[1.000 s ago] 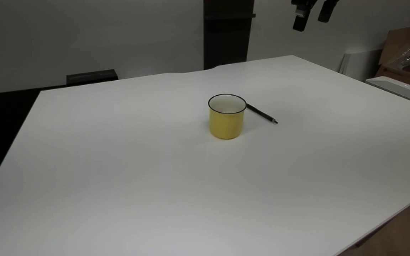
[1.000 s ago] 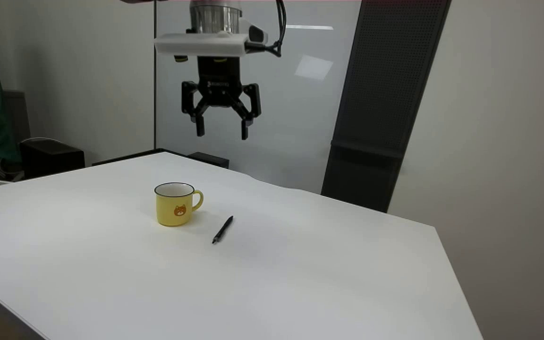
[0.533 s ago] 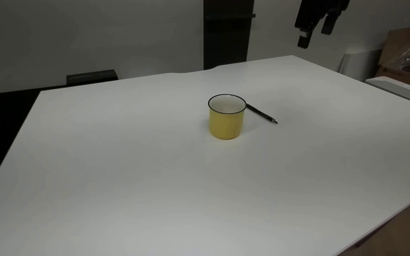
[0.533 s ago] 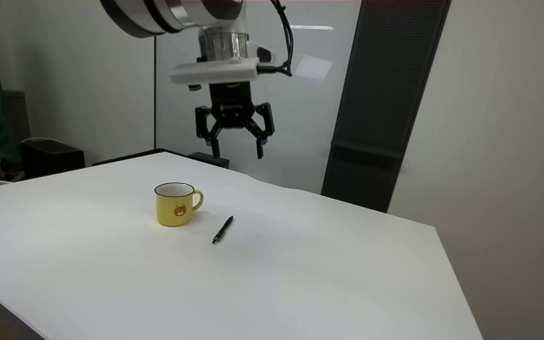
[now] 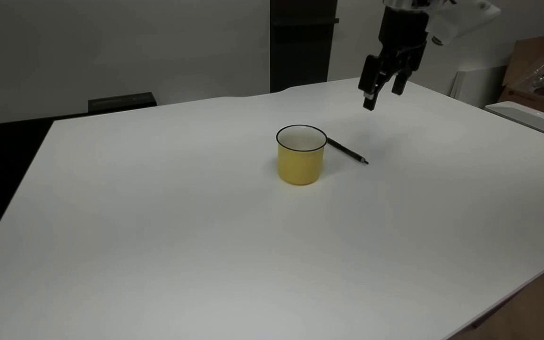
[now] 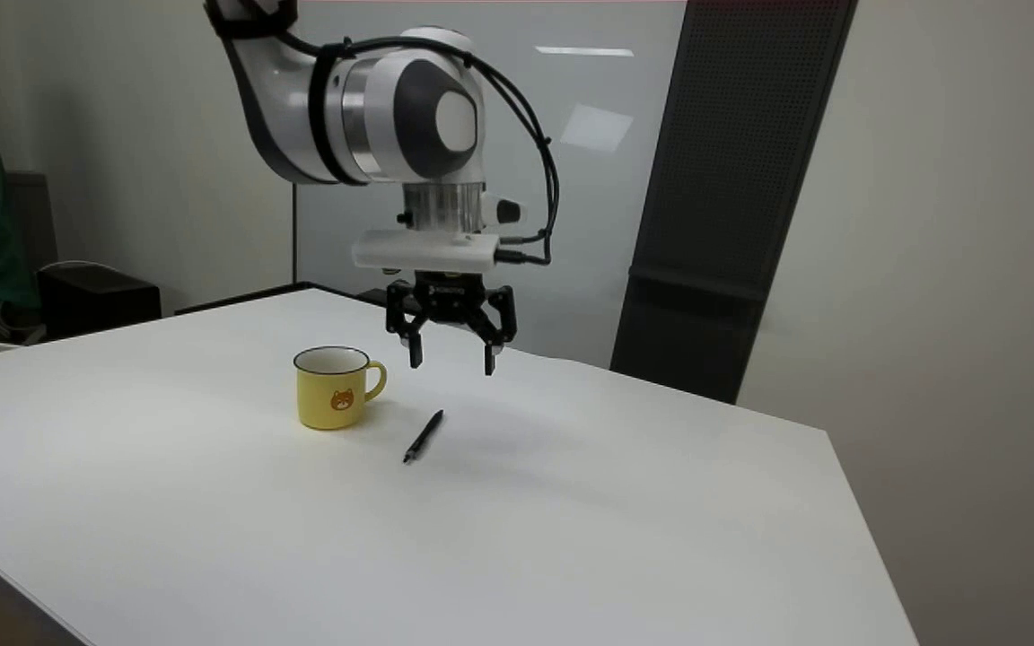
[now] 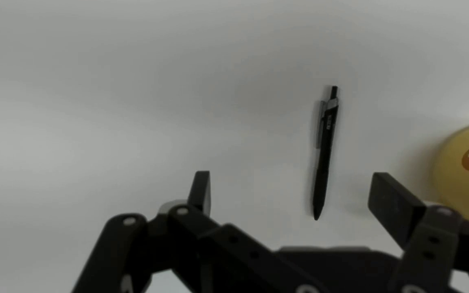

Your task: Put the pen in the mug

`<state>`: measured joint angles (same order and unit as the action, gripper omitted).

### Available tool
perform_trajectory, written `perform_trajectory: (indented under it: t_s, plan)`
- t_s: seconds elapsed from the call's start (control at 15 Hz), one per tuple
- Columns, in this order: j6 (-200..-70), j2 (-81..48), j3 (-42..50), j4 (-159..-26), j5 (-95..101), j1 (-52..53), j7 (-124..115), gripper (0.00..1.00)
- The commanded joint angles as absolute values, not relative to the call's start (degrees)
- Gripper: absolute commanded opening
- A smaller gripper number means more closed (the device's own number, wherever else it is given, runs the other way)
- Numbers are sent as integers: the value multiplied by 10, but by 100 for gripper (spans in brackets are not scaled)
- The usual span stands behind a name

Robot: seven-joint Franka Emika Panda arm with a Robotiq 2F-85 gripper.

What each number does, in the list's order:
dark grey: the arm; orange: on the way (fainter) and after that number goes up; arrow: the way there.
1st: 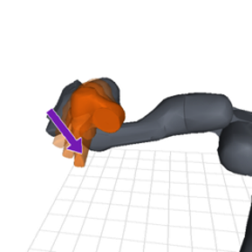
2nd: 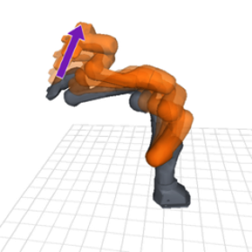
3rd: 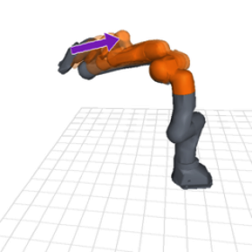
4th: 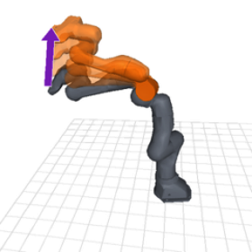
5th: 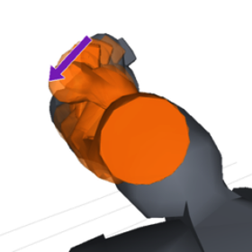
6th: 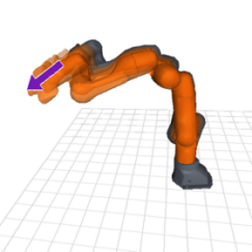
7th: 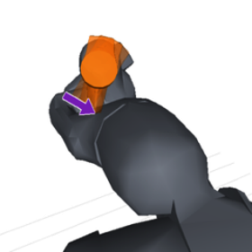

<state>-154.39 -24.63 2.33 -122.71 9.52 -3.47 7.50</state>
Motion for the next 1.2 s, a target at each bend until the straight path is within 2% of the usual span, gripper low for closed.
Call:
perform_trajectory:
  t_s: [0.0, 0.07, 0.13, 1.13]
  plan:
    - [-1516, -324, -26, -1141, 32, -64, 134, 100]
    - [-1497, -331, -28, -1131, 31, -62, 142, 100]
    - [-1528, -303, -9, -1175, 45, -47, 118, 100]
    - [-1529, -390, 0, -1096, 57, -31, 119, 100]
